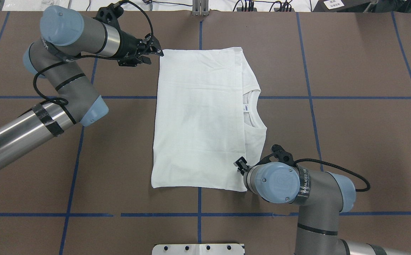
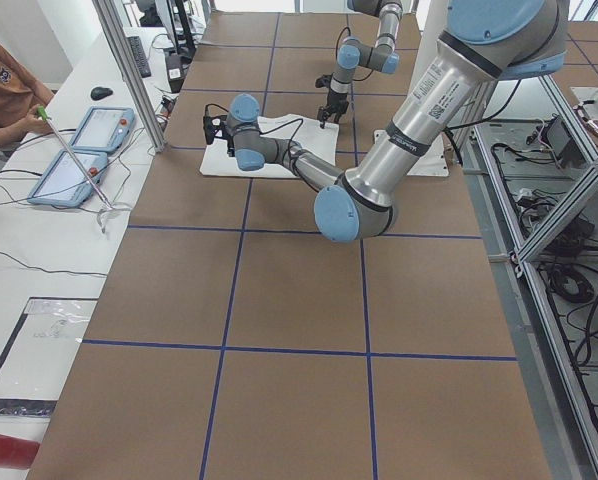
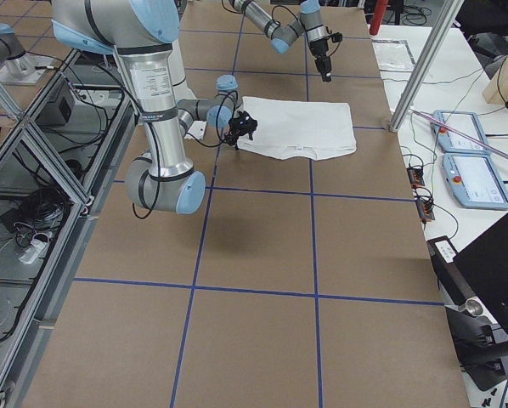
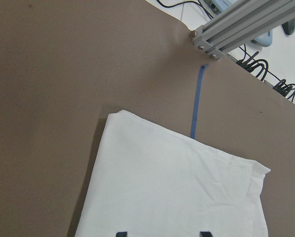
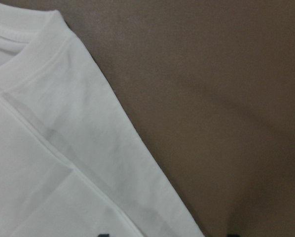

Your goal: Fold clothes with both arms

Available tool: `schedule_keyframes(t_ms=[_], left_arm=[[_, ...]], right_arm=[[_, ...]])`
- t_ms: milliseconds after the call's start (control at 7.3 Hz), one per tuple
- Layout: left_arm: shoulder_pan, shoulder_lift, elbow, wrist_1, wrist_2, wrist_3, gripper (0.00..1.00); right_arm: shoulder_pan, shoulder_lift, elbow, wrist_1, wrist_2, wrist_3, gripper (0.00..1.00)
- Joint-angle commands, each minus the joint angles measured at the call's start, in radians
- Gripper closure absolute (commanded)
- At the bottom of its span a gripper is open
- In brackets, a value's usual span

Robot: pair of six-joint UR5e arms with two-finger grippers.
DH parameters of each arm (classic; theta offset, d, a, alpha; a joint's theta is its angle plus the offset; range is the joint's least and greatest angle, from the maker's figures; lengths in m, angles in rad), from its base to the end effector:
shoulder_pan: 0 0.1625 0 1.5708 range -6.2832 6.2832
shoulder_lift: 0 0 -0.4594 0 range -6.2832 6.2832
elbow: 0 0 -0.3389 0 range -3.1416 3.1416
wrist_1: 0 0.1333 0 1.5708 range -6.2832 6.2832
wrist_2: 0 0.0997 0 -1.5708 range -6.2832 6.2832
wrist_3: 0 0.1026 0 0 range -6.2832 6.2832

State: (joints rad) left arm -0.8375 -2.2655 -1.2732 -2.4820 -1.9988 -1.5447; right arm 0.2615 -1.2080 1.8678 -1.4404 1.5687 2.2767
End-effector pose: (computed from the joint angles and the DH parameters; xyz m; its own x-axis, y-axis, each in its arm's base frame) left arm 0.4163 -0.5976 0.3123 0.1843 -0.1691 -0.9682 0.4030 0.9115 -0.0825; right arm -0.5198 -0.2773 0.3856 0.3487 0.7649 0.5417 -0.6388 0.6168 -0.4598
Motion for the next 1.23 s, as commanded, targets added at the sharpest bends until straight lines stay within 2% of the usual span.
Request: schedule_keyframes(t_ms=[0, 137, 274, 411, 1096], left_arm=[[0.0, 0.0, 0.0, 0.0, 0.0, 0.0, 0.42], [0.0, 0.0, 0.0, 0.0, 0.0, 0.0, 0.42], [0.0, 0.0, 0.0, 0.0, 0.0, 0.0, 0.42], [0.0, 0.0, 0.0, 0.0, 0.0, 0.0, 0.42], [0.0, 0.0, 0.0, 0.002, 0.0, -0.002, 0.41]], right_arm=[[-0.007, -0.001, 0.002, 0.0, 0.001, 0.001, 0.23], [-0.007, -0.002, 0.004, 0.0, 0.001, 0.001, 0.25], [-0.007, -0.004, 0.005, -0.002, 0.001, 0.001, 0.5], [-0.007, -0.005, 0.007, -0.002, 0.005, 0.0, 1.0], [-0.007, -0.005, 0.037, -0.003, 0.01, 0.0, 1.0]])
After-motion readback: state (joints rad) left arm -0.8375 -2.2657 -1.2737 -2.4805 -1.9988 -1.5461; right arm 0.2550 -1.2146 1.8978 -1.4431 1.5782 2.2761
